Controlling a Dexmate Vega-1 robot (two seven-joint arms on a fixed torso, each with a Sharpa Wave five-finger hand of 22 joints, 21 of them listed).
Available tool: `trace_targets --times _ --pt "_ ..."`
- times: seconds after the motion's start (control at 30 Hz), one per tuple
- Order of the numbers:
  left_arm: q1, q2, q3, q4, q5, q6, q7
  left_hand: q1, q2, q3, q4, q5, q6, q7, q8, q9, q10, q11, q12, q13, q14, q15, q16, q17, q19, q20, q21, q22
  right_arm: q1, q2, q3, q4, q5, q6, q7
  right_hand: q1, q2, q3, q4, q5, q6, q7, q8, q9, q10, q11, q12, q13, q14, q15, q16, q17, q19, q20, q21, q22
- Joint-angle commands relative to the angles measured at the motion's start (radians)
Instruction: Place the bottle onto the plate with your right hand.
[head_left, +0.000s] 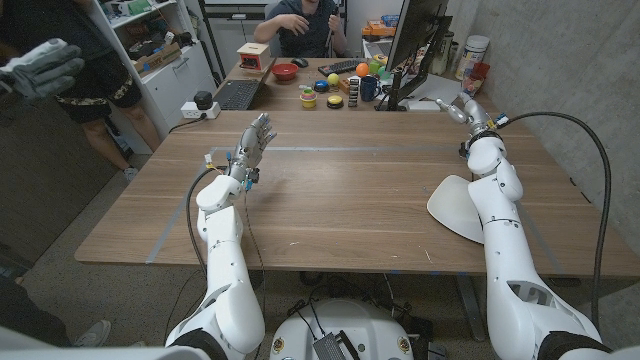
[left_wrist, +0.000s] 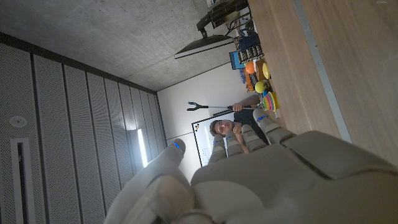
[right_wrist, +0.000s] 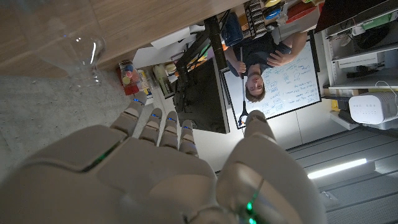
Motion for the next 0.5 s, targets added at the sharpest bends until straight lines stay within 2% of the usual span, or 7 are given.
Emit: trace_targets --times 0.03,0.1,0.5 --pt "0.003 0.002 0.004 -0.002 -0.001 -0.002 -0.004 -0.005 0.013 -0.002 0.000 0.007 0.001 -0.006 0.005 0.005 -0.005 -0.007 0.007 0.005 -0.005 -0.029 0.005 0.005 0.001 -0.014 0.000 0.002 -0.013 -0.001 -0.005 0.007 -0.046 -0.051 -0.068 0.000 -0.012 -0.007 -0.001 0.008 -0.007 0.001 0.008 0.005 -0.009 0.001 0.003 0.004 -0.028 0.007 -0.001 0.002 -0.051 -0.010 -0.020 0.002" --pt "0.003 0.001 0.005 -0.001 -0.003 -0.001 -0.006 -0.004 0.013 -0.002 0.000 0.007 0.001 -0.006 0.005 0.005 -0.004 -0.009 0.007 0.005 -0.005 -0.028 0.005 0.005 0.001 -0.014 0.000 0.002 -0.012 -0.007 -0.001 0.005 -0.039 -0.055 -0.048 0.000 -0.012 -0.009 0.000 0.008 -0.007 0.001 0.009 0.005 -0.009 0.001 0.004 0.005 -0.037 0.006 -0.001 0.002 -0.070 -0.012 -0.027 0.002" --pt "0.000 0.003 0.009 0.000 -0.004 -0.006 -0.010 -0.006 0.012 -0.004 0.000 0.007 -0.005 -0.006 0.003 0.005 -0.009 -0.009 0.006 0.005 -0.007 -0.027 0.004 0.005 -0.002 -0.014 -0.002 0.002 -0.011 -0.007 0.007 0.015 -0.051 -0.084 -0.090 0.001 -0.012 -0.013 0.001 0.010 -0.002 -0.001 0.011 0.005 -0.011 0.001 0.006 0.005 -0.058 0.009 -0.002 0.002 -0.081 -0.008 -0.030 0.002"
